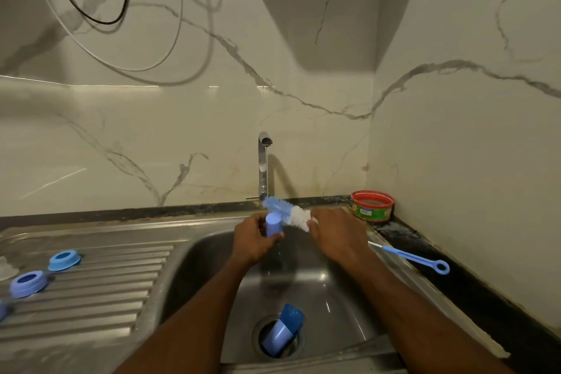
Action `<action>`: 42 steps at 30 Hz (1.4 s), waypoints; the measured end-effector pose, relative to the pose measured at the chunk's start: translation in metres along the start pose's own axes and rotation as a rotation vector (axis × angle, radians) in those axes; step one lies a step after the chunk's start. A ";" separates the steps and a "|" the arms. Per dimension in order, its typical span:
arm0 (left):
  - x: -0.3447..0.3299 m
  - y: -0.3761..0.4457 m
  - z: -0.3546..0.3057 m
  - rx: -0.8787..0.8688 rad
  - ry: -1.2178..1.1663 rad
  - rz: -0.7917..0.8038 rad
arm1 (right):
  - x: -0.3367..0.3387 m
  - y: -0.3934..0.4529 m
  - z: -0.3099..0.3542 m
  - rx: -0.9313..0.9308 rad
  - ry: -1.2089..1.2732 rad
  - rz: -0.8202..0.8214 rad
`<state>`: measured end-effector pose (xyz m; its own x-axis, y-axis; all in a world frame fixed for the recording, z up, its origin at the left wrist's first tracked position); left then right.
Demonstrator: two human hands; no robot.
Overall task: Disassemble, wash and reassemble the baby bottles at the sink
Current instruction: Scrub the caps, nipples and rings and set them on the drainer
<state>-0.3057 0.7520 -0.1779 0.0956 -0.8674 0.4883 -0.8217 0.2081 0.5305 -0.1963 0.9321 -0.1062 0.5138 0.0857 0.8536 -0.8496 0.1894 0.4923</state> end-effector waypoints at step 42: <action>-0.037 -0.012 -0.021 -0.271 0.415 0.414 | -0.004 0.001 -0.004 -0.045 -0.153 0.052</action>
<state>-0.2877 0.7913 -0.1874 0.0549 -0.4557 0.8884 -0.6715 0.6417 0.3706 -0.1983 0.9360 -0.1096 0.4418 -0.0526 0.8956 -0.8667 0.2327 0.4412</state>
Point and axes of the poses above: each hand's wrist, its own y-axis towards the middle knuckle, its own x-axis out of the back of the hand, z = x × y, the point moved 10 cm from there along y, towards the middle knuckle, and after that the axes turned 6 degrees about -x, right-handed, at the moved point
